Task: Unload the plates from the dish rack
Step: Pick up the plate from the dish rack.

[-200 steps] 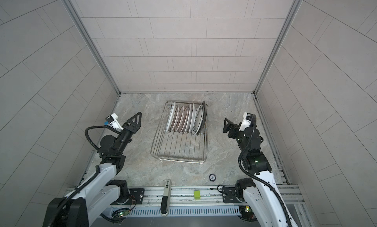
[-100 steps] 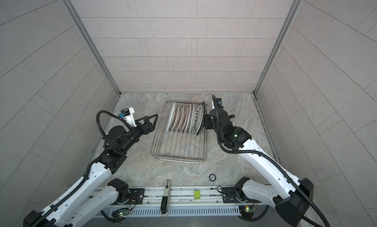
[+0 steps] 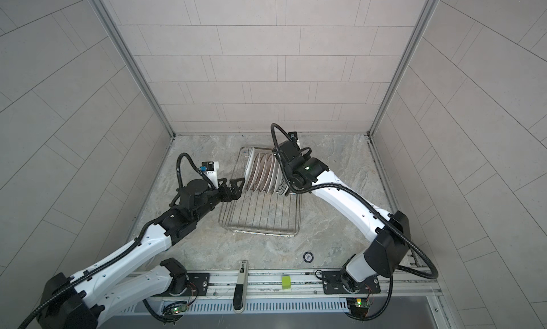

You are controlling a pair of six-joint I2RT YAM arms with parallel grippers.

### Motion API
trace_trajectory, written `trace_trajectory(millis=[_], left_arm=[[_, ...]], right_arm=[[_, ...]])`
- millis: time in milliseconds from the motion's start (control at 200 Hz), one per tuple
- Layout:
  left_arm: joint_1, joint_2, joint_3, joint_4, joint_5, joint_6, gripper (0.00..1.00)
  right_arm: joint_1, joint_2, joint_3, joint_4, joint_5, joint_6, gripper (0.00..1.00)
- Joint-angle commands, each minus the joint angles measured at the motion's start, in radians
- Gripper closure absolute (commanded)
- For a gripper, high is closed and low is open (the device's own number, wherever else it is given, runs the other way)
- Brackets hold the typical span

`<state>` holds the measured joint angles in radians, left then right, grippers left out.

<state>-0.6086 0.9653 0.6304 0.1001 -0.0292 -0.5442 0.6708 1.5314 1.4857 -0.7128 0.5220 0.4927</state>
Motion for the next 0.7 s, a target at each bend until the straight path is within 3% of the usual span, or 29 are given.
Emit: trace_trajectory(millis=[0,315,395,696], left_arm=[[-0.015,0.022,0.033,0.023,-0.026,0.011,0.05],[-0.022,0.072,0.035,0.049,-0.042,0.010,0.05],[-0.023,0.073,0.028,0.060,-0.039,0.003,0.05],[-0.029,0.076,0.024,0.066,-0.045,-0.005,0.05]], right_arm=[[0.007,0.065,0.084,-0.145,0.110,0.057,0.72],[0.007,0.221,0.195,-0.248,0.189,0.149,0.81],[0.007,0.245,0.205,-0.247,0.200,0.160,0.91],[0.007,0.354,0.283,-0.304,0.247,0.190,0.91]])
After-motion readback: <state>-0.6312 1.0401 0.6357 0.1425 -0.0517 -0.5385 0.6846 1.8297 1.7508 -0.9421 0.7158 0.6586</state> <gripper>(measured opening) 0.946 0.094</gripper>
